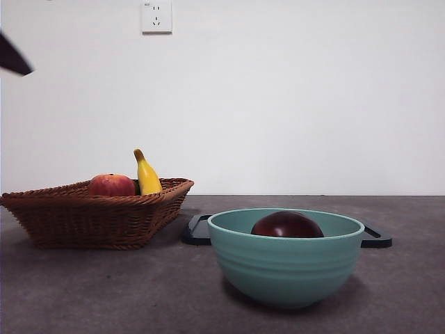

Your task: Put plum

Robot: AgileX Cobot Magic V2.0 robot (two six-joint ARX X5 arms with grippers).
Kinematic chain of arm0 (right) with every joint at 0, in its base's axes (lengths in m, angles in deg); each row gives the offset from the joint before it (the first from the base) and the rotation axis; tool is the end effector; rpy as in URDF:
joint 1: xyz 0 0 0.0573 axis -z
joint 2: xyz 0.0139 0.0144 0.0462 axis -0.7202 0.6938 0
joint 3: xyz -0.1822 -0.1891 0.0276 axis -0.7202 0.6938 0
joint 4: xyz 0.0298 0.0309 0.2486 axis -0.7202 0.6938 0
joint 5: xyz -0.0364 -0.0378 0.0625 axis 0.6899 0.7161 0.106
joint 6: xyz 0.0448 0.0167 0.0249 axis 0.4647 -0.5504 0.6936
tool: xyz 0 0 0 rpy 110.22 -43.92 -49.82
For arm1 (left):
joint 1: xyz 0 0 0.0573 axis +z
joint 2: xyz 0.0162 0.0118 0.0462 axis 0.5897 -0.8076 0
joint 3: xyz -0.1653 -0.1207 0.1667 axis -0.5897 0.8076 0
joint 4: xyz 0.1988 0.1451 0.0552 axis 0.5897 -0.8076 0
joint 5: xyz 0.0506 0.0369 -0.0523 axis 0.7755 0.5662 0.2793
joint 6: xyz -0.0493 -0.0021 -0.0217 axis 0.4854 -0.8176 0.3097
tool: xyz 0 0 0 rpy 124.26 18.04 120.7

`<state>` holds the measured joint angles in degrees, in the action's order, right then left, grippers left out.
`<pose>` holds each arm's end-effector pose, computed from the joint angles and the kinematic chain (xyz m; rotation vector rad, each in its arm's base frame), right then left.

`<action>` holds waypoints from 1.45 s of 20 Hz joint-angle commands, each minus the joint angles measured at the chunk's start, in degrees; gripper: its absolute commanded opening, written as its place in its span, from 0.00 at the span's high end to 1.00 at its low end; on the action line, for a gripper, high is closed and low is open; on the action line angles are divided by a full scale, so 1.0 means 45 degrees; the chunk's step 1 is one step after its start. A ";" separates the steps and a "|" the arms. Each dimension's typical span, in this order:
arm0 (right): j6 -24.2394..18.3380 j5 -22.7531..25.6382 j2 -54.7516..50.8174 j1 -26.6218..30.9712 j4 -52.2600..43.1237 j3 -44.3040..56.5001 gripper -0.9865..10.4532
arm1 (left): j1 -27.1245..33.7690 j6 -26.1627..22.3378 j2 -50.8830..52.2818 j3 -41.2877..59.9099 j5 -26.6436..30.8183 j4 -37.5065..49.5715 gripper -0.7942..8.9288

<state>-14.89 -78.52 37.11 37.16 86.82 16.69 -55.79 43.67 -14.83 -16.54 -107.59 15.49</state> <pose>0.1150 0.0339 0.3316 0.1143 0.7573 0.7100 0.1442 -0.0699 0.3036 -0.0364 0.9512 -0.9600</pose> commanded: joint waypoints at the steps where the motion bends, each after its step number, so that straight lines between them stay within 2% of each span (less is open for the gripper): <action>1: 0.0034 0.0019 0.0073 -0.0029 -0.0010 -0.0228 0.58 | -0.0092 -0.0452 -0.0015 -0.0097 -0.0146 -0.0151 0.50; 8: 0.0335 -0.0058 0.0393 -0.0165 0.0661 -0.0194 0.58 | -0.0160 -0.0461 0.0015 -0.0097 -0.0452 -0.0136 0.50; 11: 0.0670 -0.0058 0.0899 -0.0559 0.0714 -0.0194 0.58 | -0.0160 -0.0486 0.0015 -0.0097 -0.1030 -0.0092 0.50; 14: 0.0913 0.0049 0.1812 -0.1185 0.0641 -0.0189 0.58 | -0.0160 -0.0481 0.0015 -0.0097 -0.1025 -0.0092 0.50; 18: 0.1054 0.1297 0.3521 -0.2268 0.0243 -0.0180 0.58 | -0.0160 -0.0481 0.0019 -0.0097 -0.1025 -0.0092 0.50; 24: 0.1627 0.3055 0.5965 -0.3750 -0.1865 -0.0131 0.58 | -0.0160 -0.0486 0.0019 -0.0097 -0.1025 -0.0092 0.50; 29: 0.1987 0.3313 0.7223 -0.4279 -0.3390 0.0408 0.58 | -0.0160 -0.0505 0.0019 -0.0097 -0.1025 -0.0083 0.50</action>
<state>-6.87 -63.68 68.89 18.26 71.60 18.81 -56.25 42.54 -14.45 -16.52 -111.83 14.60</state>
